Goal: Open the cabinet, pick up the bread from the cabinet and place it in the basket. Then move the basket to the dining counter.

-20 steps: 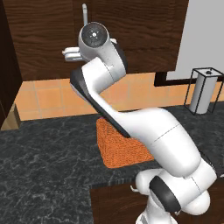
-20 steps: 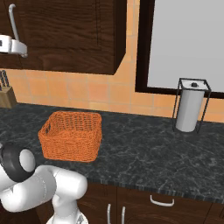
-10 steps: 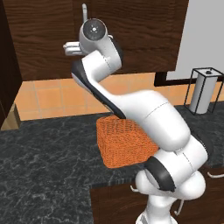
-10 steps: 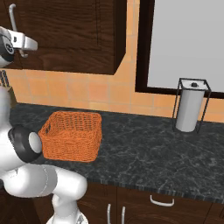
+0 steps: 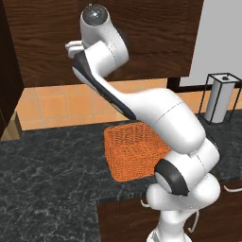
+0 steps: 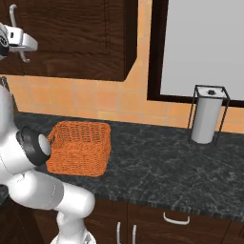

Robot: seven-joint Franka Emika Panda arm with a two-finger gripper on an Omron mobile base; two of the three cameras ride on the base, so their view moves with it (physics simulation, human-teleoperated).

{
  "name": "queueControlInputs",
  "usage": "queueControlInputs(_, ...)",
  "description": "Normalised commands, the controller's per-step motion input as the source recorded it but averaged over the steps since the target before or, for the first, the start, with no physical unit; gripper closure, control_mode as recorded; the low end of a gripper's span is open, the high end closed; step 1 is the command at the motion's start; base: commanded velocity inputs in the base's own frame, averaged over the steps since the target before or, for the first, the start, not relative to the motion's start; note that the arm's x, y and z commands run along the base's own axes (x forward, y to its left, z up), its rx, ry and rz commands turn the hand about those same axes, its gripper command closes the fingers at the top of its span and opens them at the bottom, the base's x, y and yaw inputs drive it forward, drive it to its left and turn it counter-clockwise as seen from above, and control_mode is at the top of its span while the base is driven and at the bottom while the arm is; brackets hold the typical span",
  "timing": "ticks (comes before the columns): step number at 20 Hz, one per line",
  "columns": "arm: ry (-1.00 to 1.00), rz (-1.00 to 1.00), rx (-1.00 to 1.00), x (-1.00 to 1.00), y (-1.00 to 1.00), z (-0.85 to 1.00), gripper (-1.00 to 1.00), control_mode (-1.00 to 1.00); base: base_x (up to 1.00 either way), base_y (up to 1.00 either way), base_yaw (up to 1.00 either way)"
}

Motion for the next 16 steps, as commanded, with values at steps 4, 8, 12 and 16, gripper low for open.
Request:
queueControlInputs(4,-0.36,0.00,-0.01,-0.04,-0.41,-0.46,1.00,-1.00,0.00,0.00,0.00)
queueControlInputs(8,-0.21,-0.01,0.01,-0.12,-0.89,-0.19,1.00,-1.00,0.00,0.00,0.00)
queueControlInputs(12,0.08,0.00,0.05,-0.56,-0.70,0.19,1.00,-1.00,0.00,0.00,0.00)
queueControlInputs(16,0.06,0.00,0.01,-1.00,-0.56,0.18,1.00,-1.00,0.00,0.00,0.00)
